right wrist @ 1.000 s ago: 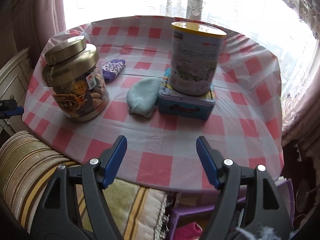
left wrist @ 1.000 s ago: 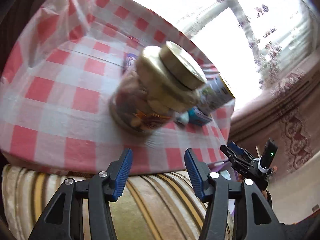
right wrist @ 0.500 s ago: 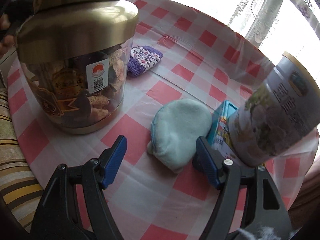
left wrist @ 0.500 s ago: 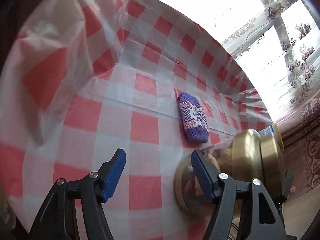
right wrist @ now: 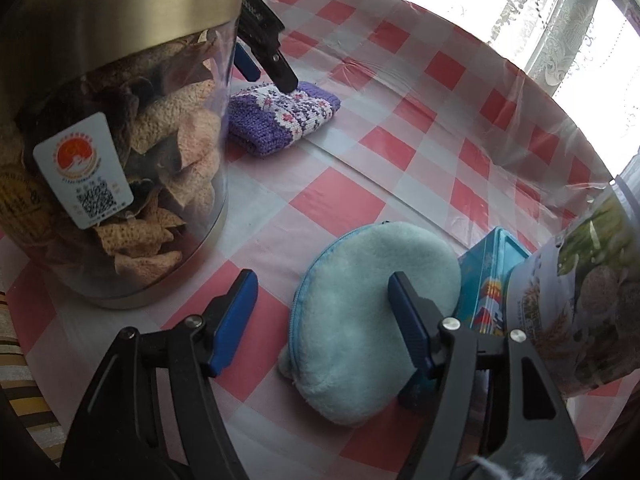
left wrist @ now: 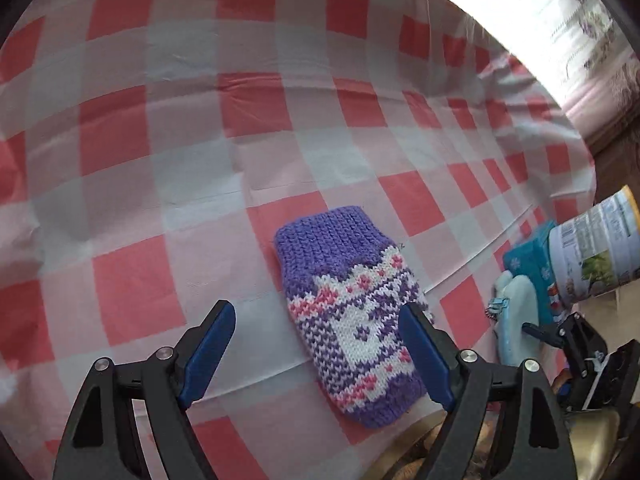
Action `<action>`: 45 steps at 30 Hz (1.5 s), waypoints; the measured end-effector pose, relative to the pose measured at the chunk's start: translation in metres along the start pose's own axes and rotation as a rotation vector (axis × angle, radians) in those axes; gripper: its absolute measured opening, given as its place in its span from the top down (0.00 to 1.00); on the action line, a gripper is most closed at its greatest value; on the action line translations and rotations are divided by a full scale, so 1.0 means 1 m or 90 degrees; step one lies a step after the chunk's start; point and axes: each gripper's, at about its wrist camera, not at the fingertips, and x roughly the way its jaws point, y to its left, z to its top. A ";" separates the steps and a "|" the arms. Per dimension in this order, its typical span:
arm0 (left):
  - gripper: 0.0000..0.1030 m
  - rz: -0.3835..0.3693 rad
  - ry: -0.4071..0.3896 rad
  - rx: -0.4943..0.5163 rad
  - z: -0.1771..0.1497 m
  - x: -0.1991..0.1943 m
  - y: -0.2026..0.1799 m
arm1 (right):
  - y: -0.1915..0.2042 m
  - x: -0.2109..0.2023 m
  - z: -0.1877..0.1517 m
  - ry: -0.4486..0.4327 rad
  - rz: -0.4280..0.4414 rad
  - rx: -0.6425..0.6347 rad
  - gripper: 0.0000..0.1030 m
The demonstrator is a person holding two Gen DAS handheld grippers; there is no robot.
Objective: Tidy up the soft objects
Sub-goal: 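Grasp the light blue pouch with the right tool while the left tool grasps the purple mitten, then lift the pouch and mitten and carry them over the white box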
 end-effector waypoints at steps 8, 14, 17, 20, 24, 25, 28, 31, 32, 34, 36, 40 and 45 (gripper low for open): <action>0.67 0.032 0.009 0.131 -0.001 0.010 -0.031 | 0.010 0.001 0.004 0.012 0.028 0.010 0.85; 0.82 0.040 -0.009 0.074 -0.010 -0.013 -0.011 | 0.010 -0.012 0.004 0.017 0.018 0.024 0.91; 0.82 0.052 -0.031 0.046 -0.025 -0.032 -0.001 | 0.012 -0.023 0.004 0.015 0.014 0.035 0.91; 0.82 0.065 -0.052 0.012 -0.046 -0.054 0.010 | 0.013 -0.036 0.002 0.018 0.008 0.051 0.91; 0.82 0.076 -0.079 -0.030 -0.080 -0.084 0.021 | 0.015 -0.057 -0.005 0.021 -0.001 0.077 0.91; 0.82 0.078 -0.087 -0.041 -0.090 -0.094 0.023 | 0.015 -0.063 -0.007 0.020 -0.003 0.083 0.91; 0.82 0.090 -0.115 -0.065 -0.122 -0.123 0.025 | 0.016 -0.085 -0.013 0.014 -0.010 0.102 0.91; 0.82 0.100 -0.147 -0.075 -0.158 -0.156 0.020 | 0.015 -0.110 -0.021 0.008 -0.019 0.125 0.91; 0.82 0.104 -0.156 -0.078 -0.170 -0.166 0.017 | 0.014 -0.118 -0.024 0.004 -0.021 0.132 0.91; 0.82 0.113 -0.176 -0.079 -0.195 -0.186 0.008 | 0.013 -0.136 -0.031 -0.001 -0.028 0.148 0.91; 0.82 0.106 -0.196 -0.079 -0.216 -0.205 -0.002 | 0.012 -0.154 -0.040 -0.005 -0.038 0.164 0.91; 0.83 0.089 -0.233 -0.043 -0.246 -0.236 -0.044 | 0.009 -0.191 -0.065 -0.006 -0.067 0.199 0.91; 0.82 0.000 -0.271 0.037 -0.263 -0.247 -0.126 | -0.002 -0.235 -0.106 0.011 -0.123 0.262 0.91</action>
